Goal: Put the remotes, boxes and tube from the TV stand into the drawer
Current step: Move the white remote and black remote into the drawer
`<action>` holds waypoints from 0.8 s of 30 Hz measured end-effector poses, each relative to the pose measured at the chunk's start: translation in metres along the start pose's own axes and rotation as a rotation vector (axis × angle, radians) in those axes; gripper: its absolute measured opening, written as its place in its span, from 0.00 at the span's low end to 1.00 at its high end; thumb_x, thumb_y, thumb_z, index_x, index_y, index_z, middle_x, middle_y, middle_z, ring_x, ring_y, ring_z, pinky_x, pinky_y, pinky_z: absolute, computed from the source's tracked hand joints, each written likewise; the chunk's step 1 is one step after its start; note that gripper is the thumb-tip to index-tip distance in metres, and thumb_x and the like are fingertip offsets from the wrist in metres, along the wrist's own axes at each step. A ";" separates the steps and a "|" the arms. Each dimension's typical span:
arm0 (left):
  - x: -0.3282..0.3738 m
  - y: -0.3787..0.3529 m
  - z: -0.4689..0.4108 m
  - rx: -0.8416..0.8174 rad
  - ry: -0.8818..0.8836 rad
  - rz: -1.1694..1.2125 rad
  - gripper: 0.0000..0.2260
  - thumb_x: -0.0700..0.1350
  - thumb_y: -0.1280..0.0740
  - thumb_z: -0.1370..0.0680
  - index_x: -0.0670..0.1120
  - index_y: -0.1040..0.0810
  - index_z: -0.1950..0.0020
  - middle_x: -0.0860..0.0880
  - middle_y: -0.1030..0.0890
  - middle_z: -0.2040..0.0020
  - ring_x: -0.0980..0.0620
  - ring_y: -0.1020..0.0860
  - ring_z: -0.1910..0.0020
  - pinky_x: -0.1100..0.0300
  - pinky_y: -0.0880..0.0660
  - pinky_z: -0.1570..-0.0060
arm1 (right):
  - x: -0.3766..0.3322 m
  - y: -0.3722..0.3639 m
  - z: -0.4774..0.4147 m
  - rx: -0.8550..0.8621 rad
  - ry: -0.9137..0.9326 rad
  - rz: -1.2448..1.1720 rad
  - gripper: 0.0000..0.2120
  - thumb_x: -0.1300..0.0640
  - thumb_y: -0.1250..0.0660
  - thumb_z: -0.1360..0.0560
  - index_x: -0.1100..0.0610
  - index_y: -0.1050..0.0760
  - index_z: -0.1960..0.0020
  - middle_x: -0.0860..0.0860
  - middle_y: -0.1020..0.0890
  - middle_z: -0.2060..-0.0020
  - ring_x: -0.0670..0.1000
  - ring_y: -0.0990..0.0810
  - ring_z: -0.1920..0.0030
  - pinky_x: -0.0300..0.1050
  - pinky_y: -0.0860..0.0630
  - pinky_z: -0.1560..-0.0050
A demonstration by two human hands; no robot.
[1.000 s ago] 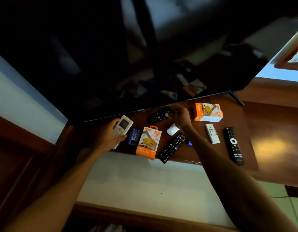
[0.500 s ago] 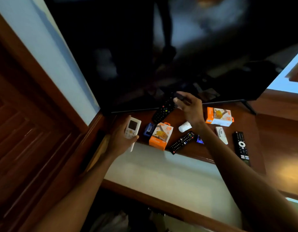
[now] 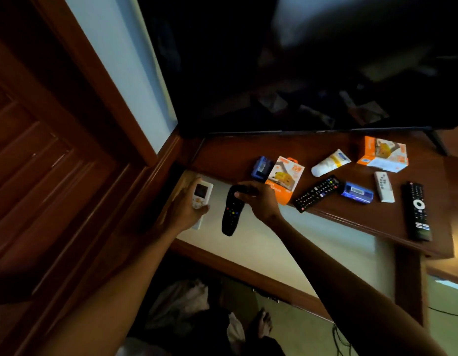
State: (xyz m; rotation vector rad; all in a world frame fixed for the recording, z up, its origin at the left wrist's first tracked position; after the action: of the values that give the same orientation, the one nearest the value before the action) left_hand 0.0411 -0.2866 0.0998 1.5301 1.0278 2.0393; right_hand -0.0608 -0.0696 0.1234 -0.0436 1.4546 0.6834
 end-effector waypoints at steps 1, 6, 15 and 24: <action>-0.005 -0.005 -0.004 -0.028 0.016 -0.032 0.36 0.53 0.25 0.30 0.59 0.40 0.26 0.47 0.24 0.39 0.46 0.22 0.45 0.48 0.21 0.53 | 0.004 -0.008 0.000 -0.005 -0.015 0.015 0.13 0.61 0.25 0.30 0.58 0.18 0.46 0.50 0.16 0.53 0.48 0.18 0.55 0.31 0.24 0.56; -0.028 -0.039 -0.019 -0.158 0.064 -0.142 0.36 0.51 0.26 0.29 0.60 0.42 0.26 0.43 0.22 0.44 0.42 0.21 0.49 0.53 0.24 0.63 | 0.036 -0.042 -0.002 -0.018 -0.105 0.074 0.14 0.59 0.25 0.30 0.57 0.18 0.45 0.48 0.16 0.52 0.45 0.17 0.54 0.29 0.24 0.56; -0.058 -0.080 -0.039 -0.306 0.175 -0.234 0.38 0.48 0.27 0.27 0.56 0.45 0.23 0.41 0.24 0.40 0.41 0.24 0.44 0.50 0.24 0.54 | 0.097 -0.072 -0.009 0.134 -0.299 0.082 0.13 0.59 0.28 0.27 0.60 0.19 0.43 0.55 0.16 0.47 0.51 0.18 0.49 0.30 0.24 0.57; -0.066 -0.074 -0.051 -0.412 0.196 -0.508 0.38 0.50 0.24 0.29 0.45 0.41 0.26 0.39 0.39 0.28 0.39 0.28 0.37 0.49 0.24 0.47 | 0.108 -0.102 -0.024 -0.144 -0.396 0.224 0.38 0.61 0.20 0.36 0.61 0.32 0.29 0.58 0.25 0.34 0.59 0.27 0.34 0.48 0.27 0.38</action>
State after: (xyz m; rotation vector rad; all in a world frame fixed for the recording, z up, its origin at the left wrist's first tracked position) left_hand 0.0065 -0.2995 -0.0058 0.7791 0.8778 1.8967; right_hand -0.0399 -0.1195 -0.0176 0.1385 1.0365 0.9219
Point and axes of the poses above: each hand's wrist, its own z-axis away from the middle knuckle, its own y-axis out of the back of the hand, x = y × z, the point moved 1 cm from there along -z, towards the middle knuckle
